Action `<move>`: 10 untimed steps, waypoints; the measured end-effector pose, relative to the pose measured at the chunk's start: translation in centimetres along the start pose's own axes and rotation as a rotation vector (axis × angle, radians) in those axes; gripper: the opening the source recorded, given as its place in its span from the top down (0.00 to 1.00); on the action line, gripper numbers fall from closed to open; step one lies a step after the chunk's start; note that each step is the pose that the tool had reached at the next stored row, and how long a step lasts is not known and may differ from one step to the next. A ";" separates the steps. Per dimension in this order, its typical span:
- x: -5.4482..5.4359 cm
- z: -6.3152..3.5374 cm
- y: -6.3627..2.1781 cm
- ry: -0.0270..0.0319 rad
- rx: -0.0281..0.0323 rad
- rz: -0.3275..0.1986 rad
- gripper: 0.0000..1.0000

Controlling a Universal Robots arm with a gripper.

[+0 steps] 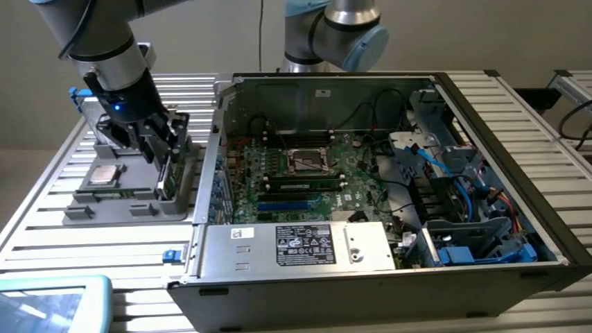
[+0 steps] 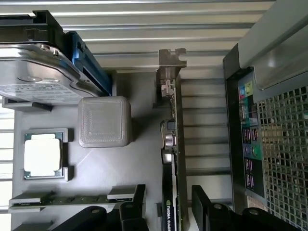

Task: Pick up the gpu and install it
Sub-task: 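Pick up the gpu and move the gpu toward the slot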

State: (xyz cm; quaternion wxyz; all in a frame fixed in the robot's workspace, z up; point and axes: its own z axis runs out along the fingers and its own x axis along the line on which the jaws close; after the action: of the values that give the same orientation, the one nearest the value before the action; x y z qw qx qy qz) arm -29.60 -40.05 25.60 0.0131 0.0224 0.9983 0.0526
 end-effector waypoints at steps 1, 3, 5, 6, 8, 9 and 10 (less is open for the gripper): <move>0.0 0.20 -0.02 0.0000 -0.0005 0.000 0.49; 0.0 0.47 -0.05 -0.0001 -0.0012 0.000 0.49; 0.0 0.48 -0.06 0.0001 -0.0011 0.000 0.49; 0.0 0.49 -0.07 0.0001 -0.0012 0.000 0.49; 0.0 0.63 -0.09 0.0000 -0.0033 0.000 0.49; 0.0 0.73 -0.10 0.0000 -0.0051 0.000 0.49; 0.0 0.82 -0.11 0.0001 -0.0064 0.000 0.49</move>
State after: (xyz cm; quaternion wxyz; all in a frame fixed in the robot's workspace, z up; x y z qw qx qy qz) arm -29.54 -40.07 24.77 0.0131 0.0226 0.9981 0.0558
